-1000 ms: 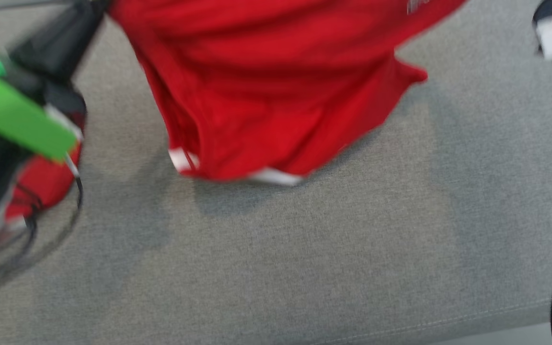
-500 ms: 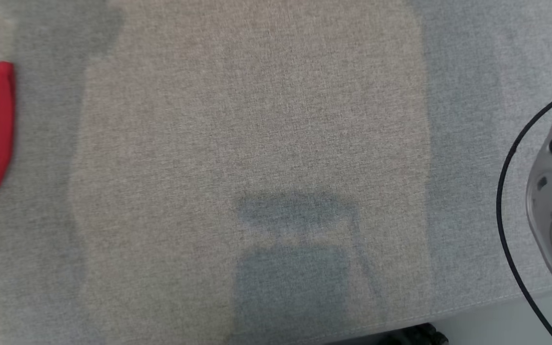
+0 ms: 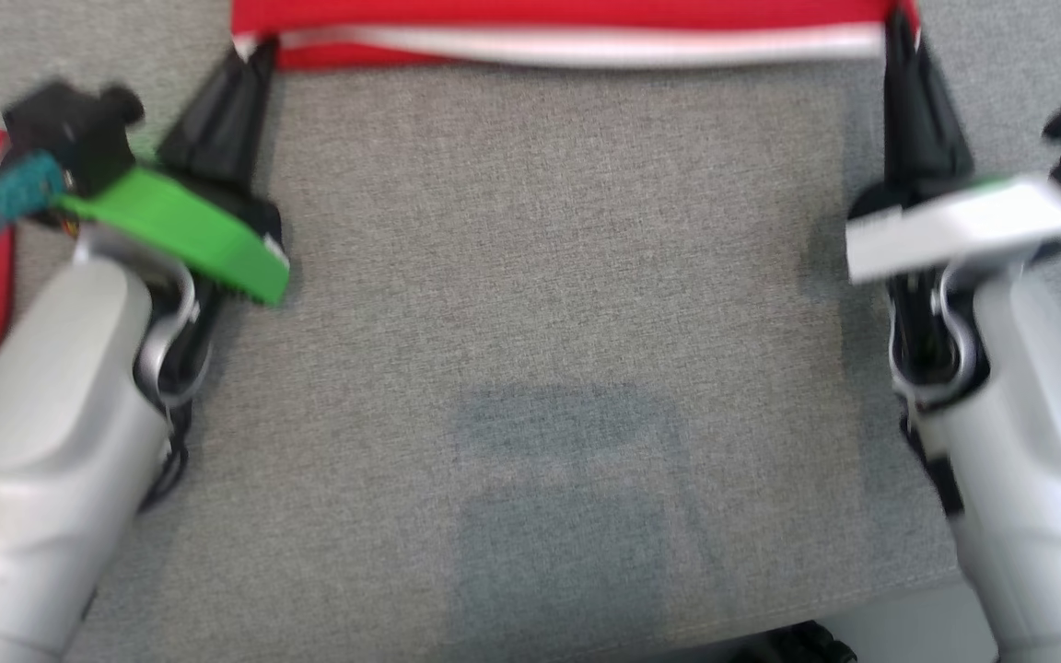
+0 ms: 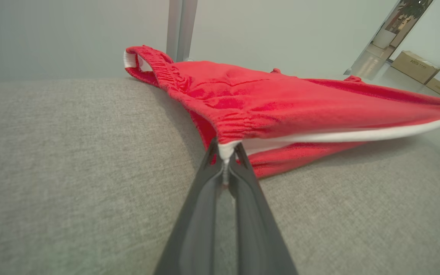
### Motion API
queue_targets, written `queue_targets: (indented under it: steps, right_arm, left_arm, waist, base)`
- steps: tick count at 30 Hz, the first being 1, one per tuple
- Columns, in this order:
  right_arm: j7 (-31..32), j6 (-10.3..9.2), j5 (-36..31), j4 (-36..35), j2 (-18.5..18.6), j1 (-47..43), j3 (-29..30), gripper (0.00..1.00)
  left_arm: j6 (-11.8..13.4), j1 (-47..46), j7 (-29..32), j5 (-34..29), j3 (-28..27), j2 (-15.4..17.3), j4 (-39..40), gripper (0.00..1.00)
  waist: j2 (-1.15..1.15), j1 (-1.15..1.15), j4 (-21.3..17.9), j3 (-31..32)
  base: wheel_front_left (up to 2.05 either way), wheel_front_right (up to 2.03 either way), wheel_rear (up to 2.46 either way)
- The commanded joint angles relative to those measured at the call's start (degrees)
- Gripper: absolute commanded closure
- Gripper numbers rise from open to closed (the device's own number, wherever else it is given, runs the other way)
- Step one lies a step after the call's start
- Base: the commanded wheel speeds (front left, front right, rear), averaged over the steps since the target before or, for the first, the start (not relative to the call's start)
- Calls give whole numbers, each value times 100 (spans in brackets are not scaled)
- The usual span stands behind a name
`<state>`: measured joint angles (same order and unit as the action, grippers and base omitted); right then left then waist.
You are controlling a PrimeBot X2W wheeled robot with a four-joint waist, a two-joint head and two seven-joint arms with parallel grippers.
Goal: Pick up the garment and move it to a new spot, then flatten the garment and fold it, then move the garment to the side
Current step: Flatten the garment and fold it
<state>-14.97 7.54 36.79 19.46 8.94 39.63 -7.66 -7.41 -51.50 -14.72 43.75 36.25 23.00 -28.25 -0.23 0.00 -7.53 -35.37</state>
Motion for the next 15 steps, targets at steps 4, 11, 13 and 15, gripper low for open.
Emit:
queue_targets:
  steps: [4,11,13,15]
  right_arm:
    - [-29,-12,228,-438,182,-1407,78,100]
    - [-30,-13,329,-674,297,-2858,43,100]
    - [-30,-14,394,-738,367,-3392,-11,100]
    - [-27,-16,430,-856,465,-3910,-59,100]
  left_arm:
    - [105,1382,-34,-19,34,155,521,100]
    - [664,3350,-35,-56,66,230,1320,100]
    - [909,4000,-33,-79,105,245,1499,100]
    - [1116,4618,-32,-34,63,208,1721,100]
  waist:
    - [23,0,214,809]
    - [23,0,119,1718]
    - [23,0,97,1988]
    - [23,0,67,2212]
  base:
    - [0,0,0]
    - [0,0,0]
    - [0,0,0]
    - [0,0,0]
